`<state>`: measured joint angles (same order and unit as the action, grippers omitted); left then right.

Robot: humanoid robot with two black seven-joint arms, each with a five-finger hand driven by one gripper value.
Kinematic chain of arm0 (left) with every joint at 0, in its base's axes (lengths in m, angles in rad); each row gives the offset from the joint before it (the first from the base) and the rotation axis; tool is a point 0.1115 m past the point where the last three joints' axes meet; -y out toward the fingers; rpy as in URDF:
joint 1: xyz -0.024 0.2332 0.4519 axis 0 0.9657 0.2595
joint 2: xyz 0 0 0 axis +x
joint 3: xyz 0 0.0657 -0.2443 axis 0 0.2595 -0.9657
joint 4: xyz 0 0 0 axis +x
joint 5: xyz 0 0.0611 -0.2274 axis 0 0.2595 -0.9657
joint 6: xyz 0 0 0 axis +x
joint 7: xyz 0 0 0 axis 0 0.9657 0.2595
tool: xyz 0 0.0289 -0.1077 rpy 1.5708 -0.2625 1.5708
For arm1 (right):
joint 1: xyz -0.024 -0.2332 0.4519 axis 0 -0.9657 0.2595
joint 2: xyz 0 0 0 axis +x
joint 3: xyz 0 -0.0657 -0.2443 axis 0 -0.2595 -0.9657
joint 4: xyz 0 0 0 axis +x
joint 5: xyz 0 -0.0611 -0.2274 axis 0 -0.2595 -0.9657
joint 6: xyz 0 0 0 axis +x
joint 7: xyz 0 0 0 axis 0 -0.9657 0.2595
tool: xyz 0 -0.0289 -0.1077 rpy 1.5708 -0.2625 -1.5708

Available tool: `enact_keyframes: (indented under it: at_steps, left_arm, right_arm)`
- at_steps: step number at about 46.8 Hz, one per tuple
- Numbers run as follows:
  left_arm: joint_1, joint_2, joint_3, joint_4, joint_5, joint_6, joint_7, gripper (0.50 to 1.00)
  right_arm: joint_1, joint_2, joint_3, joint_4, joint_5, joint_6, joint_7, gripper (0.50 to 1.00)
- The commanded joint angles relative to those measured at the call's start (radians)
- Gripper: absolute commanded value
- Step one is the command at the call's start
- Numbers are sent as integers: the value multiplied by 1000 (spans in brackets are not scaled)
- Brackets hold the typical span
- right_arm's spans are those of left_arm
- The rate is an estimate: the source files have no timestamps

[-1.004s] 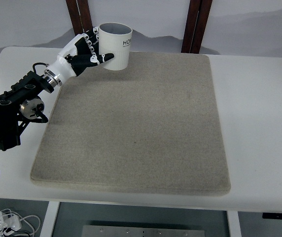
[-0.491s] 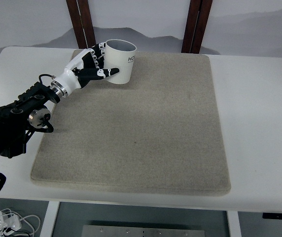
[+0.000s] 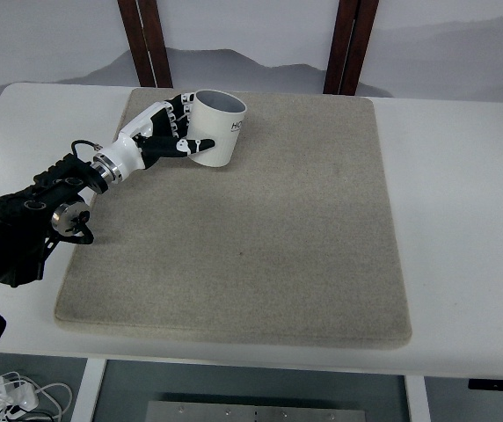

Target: Upright white cup

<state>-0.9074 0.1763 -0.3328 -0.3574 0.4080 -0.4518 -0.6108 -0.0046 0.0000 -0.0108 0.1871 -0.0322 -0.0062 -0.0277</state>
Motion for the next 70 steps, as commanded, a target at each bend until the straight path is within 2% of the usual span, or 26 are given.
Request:
enact_keyframes:
  at_steps: [1, 14, 16, 17, 21, 23, 25, 33, 70]
  left_arm:
    - [9, 0, 8, -2, 0, 19, 0, 608]
    - [13, 0, 8, -2, 0, 21, 0, 775]
    - [13, 0, 6, -2, 0, 22, 0, 859]
    - [13, 0, 6, -2, -1, 22, 0, 876]
    - [13, 0, 6, -2, -2, 22, 0, 896]
    - [13, 0, 8, -2, 0, 21, 0, 938]
    - [12, 0, 8, -2, -1, 21, 0, 958]
    - [12, -1, 6, -2, -2, 21, 0, 994]
    - [-28, 15, -17, -23, -14, -1, 0, 994]
  right_arm:
    - [0, 0, 0, 0, 0, 0, 0, 952]
    - [0, 0, 0, 0, 0, 0, 0, 952]
    - [0, 0, 0, 0, 0, 0, 0, 952]
    - [0, 0, 0, 0, 0, 0, 0, 952]
    - [0, 0, 0, 0, 0, 0, 0, 952]
    - [0, 0, 0, 0, 0, 0, 0, 952]
    - [0, 0, 0, 0, 0, 0, 0, 952]
    - [0, 0, 0, 0, 0, 0, 0, 952]
    - [0, 0, 0, 0, 0, 0, 0, 952]
